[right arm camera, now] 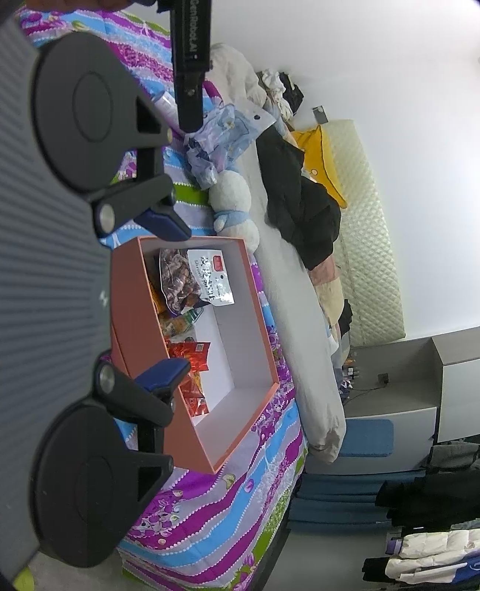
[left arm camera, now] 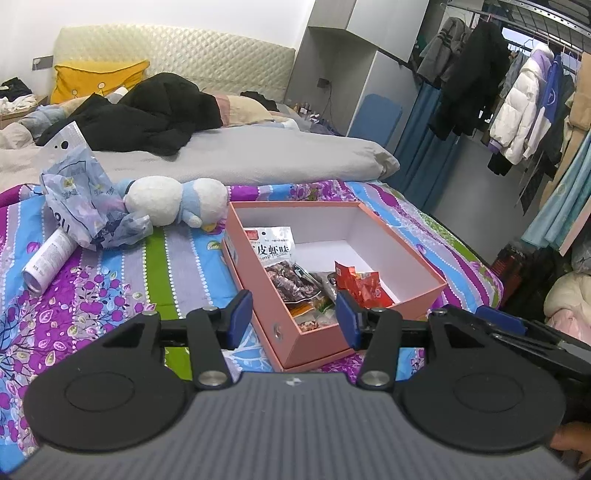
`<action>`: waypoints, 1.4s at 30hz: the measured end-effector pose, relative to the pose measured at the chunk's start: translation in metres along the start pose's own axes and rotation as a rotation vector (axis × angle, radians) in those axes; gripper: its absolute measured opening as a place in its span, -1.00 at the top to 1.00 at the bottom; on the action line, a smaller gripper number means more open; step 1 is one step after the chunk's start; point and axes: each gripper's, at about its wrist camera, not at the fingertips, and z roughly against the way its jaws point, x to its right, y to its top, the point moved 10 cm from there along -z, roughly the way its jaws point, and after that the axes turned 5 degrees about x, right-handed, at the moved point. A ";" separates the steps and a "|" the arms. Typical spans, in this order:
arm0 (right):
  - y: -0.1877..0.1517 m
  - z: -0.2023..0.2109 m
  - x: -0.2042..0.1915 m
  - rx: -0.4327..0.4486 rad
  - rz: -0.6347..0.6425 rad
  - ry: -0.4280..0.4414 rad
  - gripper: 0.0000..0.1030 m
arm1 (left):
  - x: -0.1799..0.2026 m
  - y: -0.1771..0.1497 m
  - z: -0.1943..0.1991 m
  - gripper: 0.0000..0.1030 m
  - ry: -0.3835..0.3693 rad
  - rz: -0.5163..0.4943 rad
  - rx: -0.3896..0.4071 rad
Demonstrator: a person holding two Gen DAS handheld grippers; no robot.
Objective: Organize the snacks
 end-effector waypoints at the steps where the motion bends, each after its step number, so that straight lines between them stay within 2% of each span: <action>1: 0.000 0.000 0.000 0.002 0.000 0.000 -0.39 | 0.000 0.001 0.000 -0.08 0.002 -0.002 0.001; 8: 0.001 0.001 0.001 0.007 -0.004 -0.007 -0.40 | 0.000 0.003 0.000 -0.10 0.007 0.000 0.008; 9: 0.001 0.001 0.002 0.007 -0.004 -0.011 -0.40 | 0.000 0.004 0.000 -0.27 0.008 0.002 0.011; 10: 0.001 0.001 0.003 0.006 -0.005 -0.009 -0.40 | -0.001 0.005 0.000 -0.53 0.017 0.004 0.015; 12: 0.001 0.001 0.005 0.004 -0.011 -0.008 -0.43 | -0.004 0.008 0.001 -0.86 0.032 0.007 0.020; 14: 0.003 0.000 0.008 0.011 -0.012 -0.021 -0.95 | -0.006 0.010 0.000 -0.91 0.034 0.010 0.019; 16: 0.003 0.000 0.011 0.011 -0.007 -0.032 -1.00 | -0.006 0.011 0.000 -0.97 0.045 -0.001 0.015; 42: 0.009 -0.002 0.010 0.011 -0.013 -0.020 -1.00 | -0.008 0.019 0.005 -1.00 0.078 -0.044 -0.002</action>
